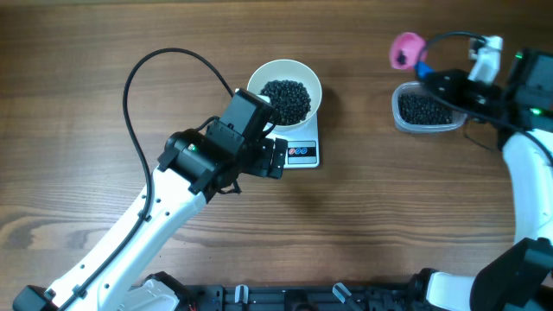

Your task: Scoop item into bowl and weigh 150g on scale

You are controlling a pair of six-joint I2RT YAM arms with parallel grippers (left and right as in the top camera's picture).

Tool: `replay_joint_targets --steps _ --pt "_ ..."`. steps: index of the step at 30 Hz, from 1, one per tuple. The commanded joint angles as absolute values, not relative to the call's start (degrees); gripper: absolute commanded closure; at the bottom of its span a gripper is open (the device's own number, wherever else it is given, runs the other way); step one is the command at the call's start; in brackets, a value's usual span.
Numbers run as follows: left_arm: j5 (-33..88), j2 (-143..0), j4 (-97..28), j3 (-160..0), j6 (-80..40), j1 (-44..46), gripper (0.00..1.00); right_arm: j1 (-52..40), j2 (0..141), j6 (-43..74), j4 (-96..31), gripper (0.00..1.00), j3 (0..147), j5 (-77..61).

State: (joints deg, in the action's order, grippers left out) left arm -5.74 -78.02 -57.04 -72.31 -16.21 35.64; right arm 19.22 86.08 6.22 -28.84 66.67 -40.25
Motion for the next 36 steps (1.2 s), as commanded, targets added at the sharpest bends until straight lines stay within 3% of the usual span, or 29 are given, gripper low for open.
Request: replay_joint_targets --steps 1,6,13,28,32,36 --pt "-5.65 -78.08 -57.06 -73.19 -16.75 35.9 0.0 25.17 84.84 5.85 -30.89 0.96 67.07 -41.25" --pt "-5.65 -78.08 -57.06 -73.19 -16.75 35.9 0.0 30.17 84.84 -14.09 -40.29 0.96 67.05 -36.27" --pt "-5.65 -78.08 -57.06 -73.19 -16.75 35.9 0.0 30.17 84.86 -25.23 -43.81 0.96 67.05 -28.03" --pt "-5.65 -78.08 -57.06 -73.19 -16.75 35.9 0.0 16.32 84.86 -34.72 -40.66 0.96 67.05 -2.68" --pt "-5.65 -78.08 -57.06 -73.19 -16.75 35.9 0.0 16.23 84.86 -33.8 -40.34 0.96 67.05 -2.09" --pt "-5.65 -78.08 -57.06 -73.19 -16.75 35.9 0.0 16.23 84.12 -29.32 -40.32 0.96 67.07 -16.12"
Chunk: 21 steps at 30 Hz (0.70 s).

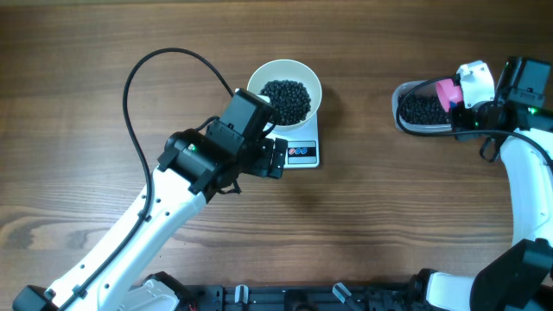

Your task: Scoop item into bowl and weigh 150g on scale

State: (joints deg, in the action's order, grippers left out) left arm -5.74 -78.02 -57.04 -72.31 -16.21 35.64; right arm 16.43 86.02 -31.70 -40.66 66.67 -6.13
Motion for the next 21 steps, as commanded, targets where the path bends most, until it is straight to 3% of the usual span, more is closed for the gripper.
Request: replay_joint_targets --steps 1,5,8,10,21 --pt "-5.65 -78.08 -57.06 -73.19 -16.75 35.9 0.0 16.25 83.33 -29.34 -40.23 0.96 67.07 -18.74" --pt "-5.65 -78.08 -57.06 -73.19 -16.75 35.9 0.0 16.23 77.41 -28.67 -36.69 0.96 67.07 -26.72" --pt "-5.65 -78.08 -57.06 -73.19 -16.75 35.9 0.0 16.03 76.38 -14.2 -28.82 0.96 67.07 -46.57" --pt "-5.65 -78.08 -57.06 -73.19 -16.75 35.9 0.0 14.74 76.84 -7.81 -25.12 0.95 67.07 -52.12" --pt "-5.65 -78.08 -57.06 -73.19 -16.75 35.9 0.0 -7.7 86.7 -7.51 -20.14 0.96 67.07 -41.28"
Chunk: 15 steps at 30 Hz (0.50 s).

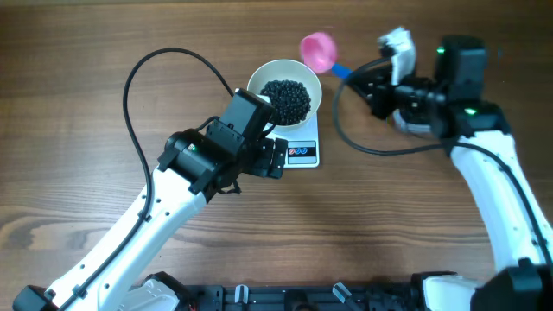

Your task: Scoop item into bowl and weigh 150g on scale

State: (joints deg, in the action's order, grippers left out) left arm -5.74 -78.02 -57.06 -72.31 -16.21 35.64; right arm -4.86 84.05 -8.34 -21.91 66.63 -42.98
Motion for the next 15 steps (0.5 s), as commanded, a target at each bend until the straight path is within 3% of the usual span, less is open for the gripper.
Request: replay_joint_targets --steps 1,7,15 --pt "-5.65 -78.08 -57.06 -73.19 -16.75 35.9 0.0 -9.04 87.85 -7.51 -19.33 0.96 67.07 -39.99" --pt "-5.65 -78.08 -57.06 -73.19 -16.75 35.9 0.0 -14.59 91.68 -7.51 -18.17 0.96 67.05 -29.8" --pt "-5.65 -78.08 -57.06 -73.19 -16.75 35.9 0.0 -11.75 85.93 -7.49 -16.1 0.96 67.07 -28.67"
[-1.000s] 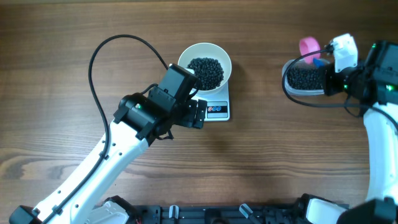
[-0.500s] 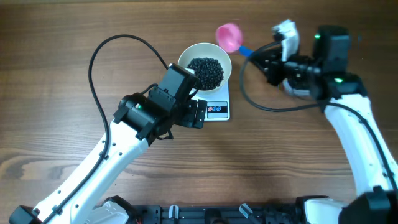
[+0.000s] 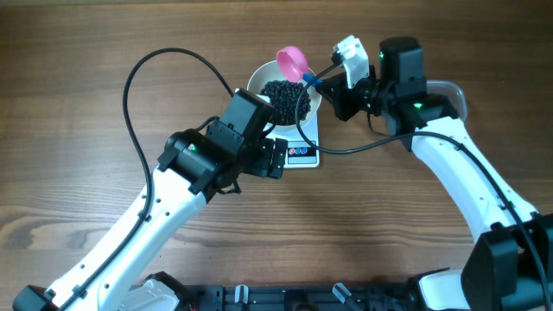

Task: Scoop item into bowl and weigh 150g on scale
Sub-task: 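Carry the scoop to the tub, set it down, open the right gripper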

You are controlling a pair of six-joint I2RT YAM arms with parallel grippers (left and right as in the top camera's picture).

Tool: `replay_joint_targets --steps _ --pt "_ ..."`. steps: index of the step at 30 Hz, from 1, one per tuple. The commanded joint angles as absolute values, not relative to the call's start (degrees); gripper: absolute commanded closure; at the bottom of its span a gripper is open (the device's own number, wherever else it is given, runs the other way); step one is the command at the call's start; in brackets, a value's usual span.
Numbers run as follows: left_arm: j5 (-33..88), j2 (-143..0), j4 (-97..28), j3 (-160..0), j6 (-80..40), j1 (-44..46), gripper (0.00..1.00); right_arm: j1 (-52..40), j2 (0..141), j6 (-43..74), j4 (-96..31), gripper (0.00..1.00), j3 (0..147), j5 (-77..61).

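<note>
A white bowl (image 3: 259, 85) full of black beans (image 3: 283, 95) stands on a small white scale (image 3: 304, 154) at the table's middle back. Over the bowl's far rim hangs a pink scoop (image 3: 290, 60) with a blue handle (image 3: 311, 79), its cup tilted. My right gripper (image 3: 333, 85) is shut on that handle, just right of the bowl. My left gripper (image 3: 275, 159) sits low at the scale's left front corner, beside the display; the overhead view does not show how its fingers stand.
A clear tub (image 3: 454, 91) that holds the bean supply lies at the back right, mostly hidden under my right arm. My left arm's black cable (image 3: 143, 69) loops over the table left of the bowl.
My right arm has moved left with the scoop. The pink cup was just beyond the bowl's right rim and now hangs over the bowl's far edge. The left arm has not moved.
The scoop was held above and left of the bean tub at the far right. Then its cup was down in the tub. After that it was carried near the bowl, and now it is over the bowl. The left gripper stayed by the scale throughout.
</note>
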State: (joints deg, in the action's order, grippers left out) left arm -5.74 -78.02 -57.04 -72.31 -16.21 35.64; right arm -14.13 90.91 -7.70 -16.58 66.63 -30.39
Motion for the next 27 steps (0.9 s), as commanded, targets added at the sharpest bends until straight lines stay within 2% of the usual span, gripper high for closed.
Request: replay_joint_targets --steps 1,5,13,19,27 --pt "-5.65 -78.08 -57.06 -73.19 -16.75 35.9 0.0 -10.28 84.29 -7.46 -16.12 0.96 67.07 -27.38" --pt "-5.65 -78.08 -57.06 -73.19 -16.75 35.9 0.0 0.16 76.55 -7.35 -17.47 0.96 67.07 -21.1" --pt "-5.65 -78.08 -57.06 -73.19 -16.75 35.9 0.0 20.29 74.67 -7.55 -34.96 0.96 67.05 -20.97" --pt "-5.65 -78.08 -57.06 -73.19 -16.75 35.9 0.0 22.13 75.18 -7.55 -47.55 0.96 67.0 -20.99" --pt "-5.65 -78.08 -57.06 -73.19 -16.75 35.9 0.0 22.13 82.87 -4.91 -46.61 0.96 67.0 -21.61"
